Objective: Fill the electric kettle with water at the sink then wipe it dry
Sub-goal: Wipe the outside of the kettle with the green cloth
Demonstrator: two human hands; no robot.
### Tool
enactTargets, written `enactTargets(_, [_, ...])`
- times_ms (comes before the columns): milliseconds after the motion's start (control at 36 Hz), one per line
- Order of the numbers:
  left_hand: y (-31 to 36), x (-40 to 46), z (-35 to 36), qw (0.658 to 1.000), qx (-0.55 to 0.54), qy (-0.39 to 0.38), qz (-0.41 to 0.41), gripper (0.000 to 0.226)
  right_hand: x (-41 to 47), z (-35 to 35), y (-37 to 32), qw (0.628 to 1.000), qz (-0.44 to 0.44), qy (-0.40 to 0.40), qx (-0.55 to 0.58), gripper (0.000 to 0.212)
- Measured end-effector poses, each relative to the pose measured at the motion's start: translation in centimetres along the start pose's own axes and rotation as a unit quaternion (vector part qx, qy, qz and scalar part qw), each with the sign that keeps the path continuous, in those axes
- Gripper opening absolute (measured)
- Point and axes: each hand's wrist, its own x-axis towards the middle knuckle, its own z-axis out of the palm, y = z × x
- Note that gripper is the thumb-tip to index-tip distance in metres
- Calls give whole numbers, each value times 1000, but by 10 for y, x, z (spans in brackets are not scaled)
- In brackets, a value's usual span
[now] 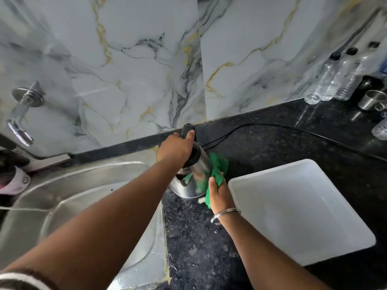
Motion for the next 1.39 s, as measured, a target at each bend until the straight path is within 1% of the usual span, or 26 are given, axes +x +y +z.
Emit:
enactTargets(56, [-3, 4, -7, 1000, 2, -30, -8, 78, -9, -6, -15, 998, -16, 7, 68, 77])
enactTargets(111, [-3, 7, -16, 999, 16, -46, 20, 86, -19, -13, -32, 991, -48, 26, 124, 78])
enactTargets(139, [-3, 8, -21, 996, 40, -33, 69, 88, -23, -15, -40, 987, -70, 31, 145, 77])
enactTargets(167, [-2, 9, -27, 987, 74, -15, 143, 87, -25, -16, -50, 982, -97, 28, 162, 75])
enactTargets(222, [-3, 15, -38, 945, 109, -7, 310, 76, -27, -13, -65, 972, -160, -1, 170, 70])
enactTargets(278, [-5, 26, -41, 899, 117, -63, 417, 67, -26, -2, -71, 966, -219, -39, 129, 66])
enactTargets(306, [-8, 31, -39, 888, 122, -99, 432, 66, -23, 5, -68, 964, -243, -44, 100, 66])
enactTargets(361, [-12, 39, -34, 888, 112, -142, 424, 67, -15, 19, -53, 959, -279, -19, 48, 70])
enactTargets(417, [-15, 46, -29, 897, 91, -142, 409, 68, -6, 30, -32, 955, -296, 19, 12, 76])
enactTargets(472, [-18, 49, -26, 901, 75, -137, 405, 75, -4, 38, -9, 957, -286, 37, -4, 79])
enactTargets(556, [-23, 53, -23, 904, 60, -130, 403, 86, -8, 39, 25, 978, -204, 10, -37, 81])
enactTargets(639, [-27, 54, -20, 904, 53, -124, 405, 96, -9, 26, 42, 984, -128, -42, -113, 86])
enactTargets(694, [-28, 51, -20, 911, 44, -127, 391, 91, -11, 14, 28, 992, -72, -69, -74, 85])
enactTargets(750, [-28, 47, -21, 915, 33, -125, 381, 73, -9, 4, 0, 998, -18, -58, 35, 76])
enactTargets(806, [-28, 44, -23, 914, 17, -120, 386, 68, -1, -6, -35, 991, -11, -17, 134, 56])
enactTargets(833, [-28, 43, -24, 913, 6, -121, 390, 69, 3, -11, -55, 985, -17, -11, 173, 39])
enactTargets(861, [-27, 42, -25, 911, -10, -125, 392, 71, 8, -13, -72, 978, -29, -25, 207, 24])
enactTargets(889, [-27, 42, -25, 910, -29, -130, 392, 73, 17, -13, -82, 974, -46, -46, 216, 17])
enactTargets(944, [-28, 42, -24, 910, -55, -139, 387, 79, 33, -8, -98, 974, -71, -90, 196, 18])
enactTargets(972, [-28, 43, -23, 911, -61, -141, 383, 81, 42, -4, -99, 975, -62, -96, 192, 18])
enactTargets(1028, [-26, 44, -23, 913, -64, -143, 378, 83, 60, -1, -89, 982, -20, -83, 171, 18])
enactTargets(1083, [-24, 42, -24, 917, -54, -137, 371, 83, 71, 0, -73, 989, 39, -80, 121, 26])
enactTargets(1167, [-21, 40, -24, 926, -8, -95, 366, 84, 69, 0, -56, 991, 96, -76, 49, 33])
enactTargets(1222, [-22, 38, -23, 935, 15, -62, 350, 85, 59, 2, -51, 992, 118, -41, 25, 41])
enactTargets(1278, [-23, 35, -21, 949, 27, -32, 313, 85, 40, 4, -56, 991, 122, -7, 57, 43])
enactTargets(1389, [-27, 19, -17, 980, 34, 55, 188, 85, -9, -9, -70, 971, 103, 49, 208, 40])
